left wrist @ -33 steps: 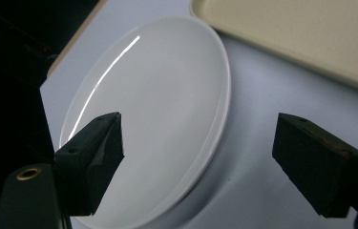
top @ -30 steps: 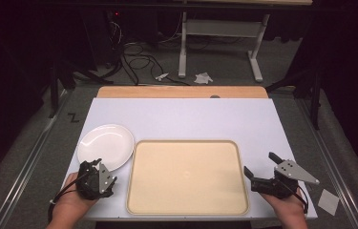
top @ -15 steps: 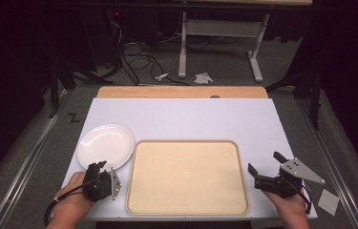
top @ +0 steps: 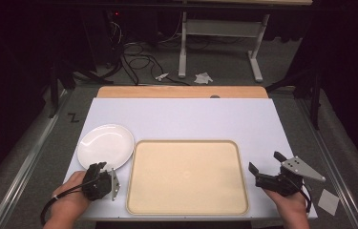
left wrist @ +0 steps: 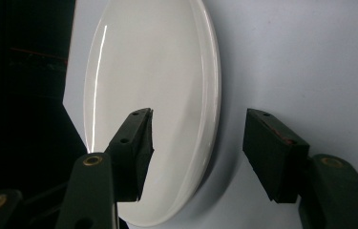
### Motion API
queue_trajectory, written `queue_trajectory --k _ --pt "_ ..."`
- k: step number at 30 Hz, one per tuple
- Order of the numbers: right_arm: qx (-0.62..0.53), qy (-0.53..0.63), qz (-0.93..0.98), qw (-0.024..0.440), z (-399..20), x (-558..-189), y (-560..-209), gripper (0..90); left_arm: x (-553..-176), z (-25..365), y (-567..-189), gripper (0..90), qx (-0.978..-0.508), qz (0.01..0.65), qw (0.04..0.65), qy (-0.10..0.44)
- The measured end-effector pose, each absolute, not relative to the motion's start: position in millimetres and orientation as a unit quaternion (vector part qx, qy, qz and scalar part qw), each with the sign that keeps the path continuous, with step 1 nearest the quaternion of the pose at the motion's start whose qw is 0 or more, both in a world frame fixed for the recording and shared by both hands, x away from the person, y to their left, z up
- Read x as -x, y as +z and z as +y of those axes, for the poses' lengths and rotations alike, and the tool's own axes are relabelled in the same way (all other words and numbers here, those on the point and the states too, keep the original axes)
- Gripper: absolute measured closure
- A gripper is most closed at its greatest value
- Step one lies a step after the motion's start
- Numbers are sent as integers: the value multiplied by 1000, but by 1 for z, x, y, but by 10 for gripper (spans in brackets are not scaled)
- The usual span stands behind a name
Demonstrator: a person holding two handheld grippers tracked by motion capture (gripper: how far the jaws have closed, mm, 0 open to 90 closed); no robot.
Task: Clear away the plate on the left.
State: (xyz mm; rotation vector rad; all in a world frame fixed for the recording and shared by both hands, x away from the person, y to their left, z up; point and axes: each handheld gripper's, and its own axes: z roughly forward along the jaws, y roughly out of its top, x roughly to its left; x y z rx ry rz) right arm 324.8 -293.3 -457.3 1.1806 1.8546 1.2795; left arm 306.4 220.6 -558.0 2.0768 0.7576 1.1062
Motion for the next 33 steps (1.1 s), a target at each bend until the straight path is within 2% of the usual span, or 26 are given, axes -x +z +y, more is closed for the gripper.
queue_trajectory --k 16,22,30,33 --pt "-456 491 685 286 -298 -325 -458 8 -322 224 -567 508 -806 246 295 450" --pt "-457 491 684 286 -298 -325 -458 8 -322 224 -570 523 -804 238 301 455" --pt "-458 494 681 287 -300 -324 -458 8 -322 223 -572 618 -800 246 311 451" --pt "-459 495 681 283 -300 -325 -458 8 -322 223 -572 681 -799 259 315 442"
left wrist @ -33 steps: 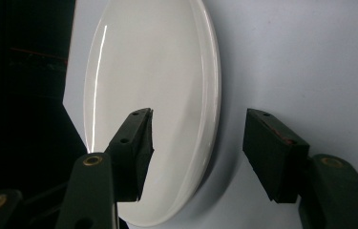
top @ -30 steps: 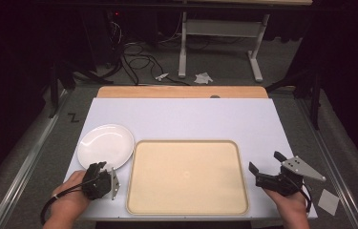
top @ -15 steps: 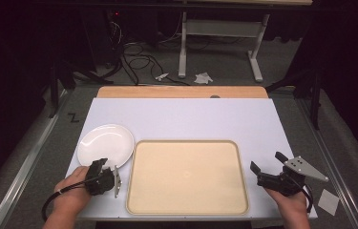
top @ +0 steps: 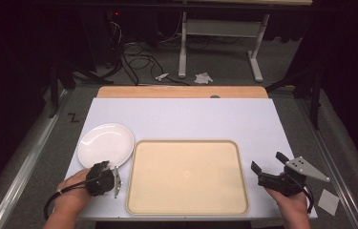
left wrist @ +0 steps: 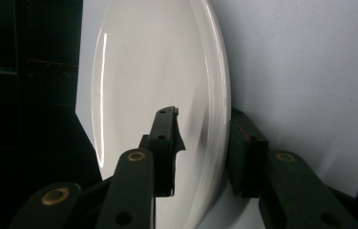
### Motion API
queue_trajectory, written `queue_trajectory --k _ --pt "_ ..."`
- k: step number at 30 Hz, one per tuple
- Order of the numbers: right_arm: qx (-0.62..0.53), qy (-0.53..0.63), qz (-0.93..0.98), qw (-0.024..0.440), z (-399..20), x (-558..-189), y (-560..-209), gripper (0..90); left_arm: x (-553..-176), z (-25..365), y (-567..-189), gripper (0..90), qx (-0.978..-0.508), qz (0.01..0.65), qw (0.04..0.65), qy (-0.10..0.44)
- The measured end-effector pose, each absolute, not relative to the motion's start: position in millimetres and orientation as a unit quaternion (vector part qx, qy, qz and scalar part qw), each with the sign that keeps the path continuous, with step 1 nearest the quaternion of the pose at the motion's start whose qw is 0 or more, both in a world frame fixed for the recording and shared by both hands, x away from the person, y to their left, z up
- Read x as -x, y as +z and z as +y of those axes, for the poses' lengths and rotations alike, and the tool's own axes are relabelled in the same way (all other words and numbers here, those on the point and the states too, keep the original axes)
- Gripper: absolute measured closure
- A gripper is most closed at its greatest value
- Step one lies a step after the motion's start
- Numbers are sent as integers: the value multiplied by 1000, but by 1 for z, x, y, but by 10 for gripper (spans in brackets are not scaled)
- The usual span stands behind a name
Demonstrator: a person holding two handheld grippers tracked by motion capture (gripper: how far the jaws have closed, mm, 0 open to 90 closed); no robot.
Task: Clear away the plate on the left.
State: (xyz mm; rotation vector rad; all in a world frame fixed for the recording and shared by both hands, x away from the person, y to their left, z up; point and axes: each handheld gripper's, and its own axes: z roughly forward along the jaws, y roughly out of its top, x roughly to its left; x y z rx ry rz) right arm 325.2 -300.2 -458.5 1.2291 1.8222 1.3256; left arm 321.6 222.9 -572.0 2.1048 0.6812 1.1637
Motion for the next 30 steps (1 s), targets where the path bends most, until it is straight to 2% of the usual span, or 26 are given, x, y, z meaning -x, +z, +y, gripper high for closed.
queue_trajectory --k 17,30 --pt "-463 500 677 277 -302 -326 -460 13 -321 225 -572 786 -794 276 336 425" --pt "-466 505 673 273 -304 -326 -460 15 -320 221 -576 837 -798 243 323 446"
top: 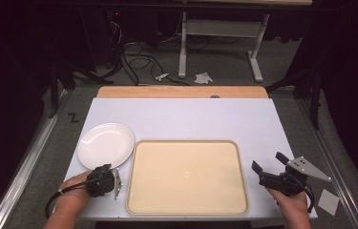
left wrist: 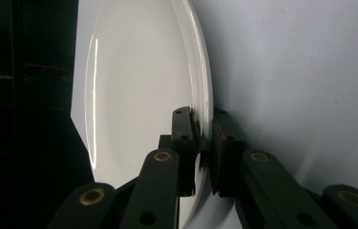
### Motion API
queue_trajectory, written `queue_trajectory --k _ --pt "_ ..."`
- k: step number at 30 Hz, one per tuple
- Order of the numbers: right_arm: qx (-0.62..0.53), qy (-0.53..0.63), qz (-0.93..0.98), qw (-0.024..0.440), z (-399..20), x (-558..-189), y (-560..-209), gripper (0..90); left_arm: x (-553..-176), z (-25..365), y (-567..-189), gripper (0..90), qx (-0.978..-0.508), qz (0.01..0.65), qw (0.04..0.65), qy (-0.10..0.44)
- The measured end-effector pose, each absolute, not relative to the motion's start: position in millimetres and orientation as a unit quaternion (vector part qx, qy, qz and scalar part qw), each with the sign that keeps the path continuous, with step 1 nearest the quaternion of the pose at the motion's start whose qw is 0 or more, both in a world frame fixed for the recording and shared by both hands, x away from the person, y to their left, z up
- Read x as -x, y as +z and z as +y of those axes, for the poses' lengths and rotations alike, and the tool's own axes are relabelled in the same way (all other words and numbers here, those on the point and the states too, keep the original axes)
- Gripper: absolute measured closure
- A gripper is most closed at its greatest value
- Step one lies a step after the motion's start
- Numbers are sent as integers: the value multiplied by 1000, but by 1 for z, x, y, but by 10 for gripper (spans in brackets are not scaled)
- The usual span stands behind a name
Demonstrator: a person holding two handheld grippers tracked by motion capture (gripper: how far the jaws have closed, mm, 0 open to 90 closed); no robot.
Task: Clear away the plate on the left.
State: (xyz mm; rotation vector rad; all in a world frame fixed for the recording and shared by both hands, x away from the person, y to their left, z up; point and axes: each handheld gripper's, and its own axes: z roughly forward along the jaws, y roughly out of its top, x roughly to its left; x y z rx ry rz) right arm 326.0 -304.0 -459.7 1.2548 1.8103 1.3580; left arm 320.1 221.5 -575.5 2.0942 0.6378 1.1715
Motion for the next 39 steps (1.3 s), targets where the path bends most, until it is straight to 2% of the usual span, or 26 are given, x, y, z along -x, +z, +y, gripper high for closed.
queue_trajectory --k 5,19,39 --pt "-466 508 671 273 -306 -326 -459 15 -322 220 -565 870 -780 243 335 469" --pt "-466 505 673 275 -304 -326 -460 15 -321 221 -550 870 -756 254 366 480" --pt "-461 499 678 280 -303 -327 -460 14 -294 191 -523 869 -741 212 412 486"
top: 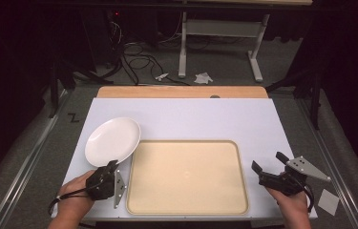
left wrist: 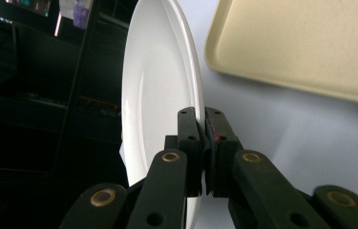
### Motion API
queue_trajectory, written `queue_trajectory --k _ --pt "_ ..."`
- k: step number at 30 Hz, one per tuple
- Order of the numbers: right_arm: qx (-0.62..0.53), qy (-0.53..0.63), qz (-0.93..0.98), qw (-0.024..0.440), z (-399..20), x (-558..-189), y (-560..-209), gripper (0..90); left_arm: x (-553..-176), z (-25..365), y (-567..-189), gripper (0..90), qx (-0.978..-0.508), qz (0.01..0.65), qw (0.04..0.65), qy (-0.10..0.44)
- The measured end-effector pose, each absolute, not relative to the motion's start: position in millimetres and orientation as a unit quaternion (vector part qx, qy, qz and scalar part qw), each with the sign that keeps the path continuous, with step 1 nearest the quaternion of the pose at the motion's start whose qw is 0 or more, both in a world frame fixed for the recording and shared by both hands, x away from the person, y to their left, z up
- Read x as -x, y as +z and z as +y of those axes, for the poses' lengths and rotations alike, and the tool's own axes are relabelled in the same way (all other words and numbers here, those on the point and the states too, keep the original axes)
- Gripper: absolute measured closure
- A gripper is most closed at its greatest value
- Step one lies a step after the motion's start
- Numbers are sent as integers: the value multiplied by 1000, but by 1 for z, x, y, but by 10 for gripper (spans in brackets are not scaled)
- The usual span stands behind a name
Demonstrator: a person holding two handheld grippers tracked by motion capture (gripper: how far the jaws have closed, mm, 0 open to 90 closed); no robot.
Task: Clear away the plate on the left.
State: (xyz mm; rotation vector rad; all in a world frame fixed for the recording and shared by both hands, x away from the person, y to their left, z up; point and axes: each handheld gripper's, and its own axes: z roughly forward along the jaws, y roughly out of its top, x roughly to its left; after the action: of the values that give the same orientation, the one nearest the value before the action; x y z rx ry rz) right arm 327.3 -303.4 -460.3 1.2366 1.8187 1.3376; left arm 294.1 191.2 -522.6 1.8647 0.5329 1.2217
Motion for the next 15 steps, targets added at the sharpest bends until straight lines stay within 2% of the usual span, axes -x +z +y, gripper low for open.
queue_trajectory --k 15 --pt "-459 500 677 284 -303 -327 -459 14 -262 141 -512 868 -756 140 428 475"
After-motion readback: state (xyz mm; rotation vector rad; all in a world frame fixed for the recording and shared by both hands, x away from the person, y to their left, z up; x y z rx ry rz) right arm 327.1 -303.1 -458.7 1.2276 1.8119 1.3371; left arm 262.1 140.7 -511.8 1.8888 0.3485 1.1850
